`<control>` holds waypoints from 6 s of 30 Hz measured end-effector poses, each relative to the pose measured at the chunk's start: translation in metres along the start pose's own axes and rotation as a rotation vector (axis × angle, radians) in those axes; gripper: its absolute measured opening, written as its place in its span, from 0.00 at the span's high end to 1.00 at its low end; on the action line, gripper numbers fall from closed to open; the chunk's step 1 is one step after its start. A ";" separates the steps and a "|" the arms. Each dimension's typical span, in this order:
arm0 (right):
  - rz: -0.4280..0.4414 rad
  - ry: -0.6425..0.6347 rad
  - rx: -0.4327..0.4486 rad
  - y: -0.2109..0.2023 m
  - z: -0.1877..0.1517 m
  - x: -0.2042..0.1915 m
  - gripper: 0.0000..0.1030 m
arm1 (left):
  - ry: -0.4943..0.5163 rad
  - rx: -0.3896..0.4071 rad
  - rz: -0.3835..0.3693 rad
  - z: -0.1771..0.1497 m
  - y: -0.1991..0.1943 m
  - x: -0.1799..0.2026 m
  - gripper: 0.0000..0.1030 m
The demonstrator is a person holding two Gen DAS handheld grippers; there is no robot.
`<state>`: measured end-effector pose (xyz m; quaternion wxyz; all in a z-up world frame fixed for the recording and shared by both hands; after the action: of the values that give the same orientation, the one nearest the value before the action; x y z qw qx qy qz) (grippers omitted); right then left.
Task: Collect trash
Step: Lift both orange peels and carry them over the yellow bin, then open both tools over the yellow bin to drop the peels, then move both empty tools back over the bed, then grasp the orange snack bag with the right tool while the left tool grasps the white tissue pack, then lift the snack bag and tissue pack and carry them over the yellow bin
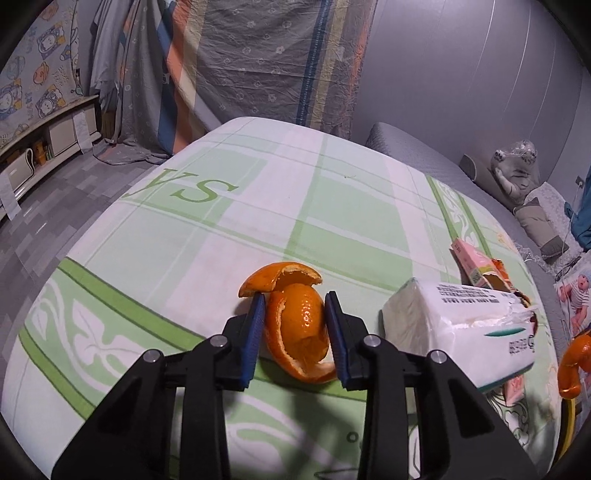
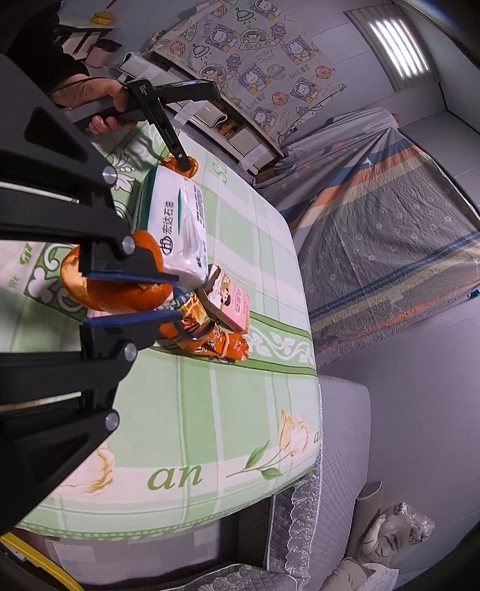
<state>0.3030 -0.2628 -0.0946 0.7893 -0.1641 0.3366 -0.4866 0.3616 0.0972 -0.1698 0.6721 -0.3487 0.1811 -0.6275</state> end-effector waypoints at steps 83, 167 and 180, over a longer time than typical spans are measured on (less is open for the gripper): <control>-0.701 0.503 0.314 -0.307 -0.192 0.272 0.87 | 0.903 -0.036 -0.788 -0.250 -0.173 0.542 0.66; -0.058 -0.051 -0.064 -0.031 -0.008 0.016 1.00 | 1.175 0.054 -0.531 -0.022 -0.039 0.168 0.08; -0.029 -0.020 -0.015 -0.052 -0.010 0.016 1.00 | 1.280 -0.117 -0.510 -0.040 0.022 0.186 0.08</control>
<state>0.2668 -0.3007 -0.0770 0.7842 -0.1795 0.3300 -0.4938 0.3771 -0.0932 -0.1770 0.2444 0.0226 0.4880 -0.8376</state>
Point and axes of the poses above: each gripper's, at about its wrist camera, not at the fingertips, and y roughly the way its jaws point, x to its right, z to its top, the point moved 6 cm from there along y, roughly the way its jaws point, and after that the axes turned 4 degrees about z, right-handed, at the moved point
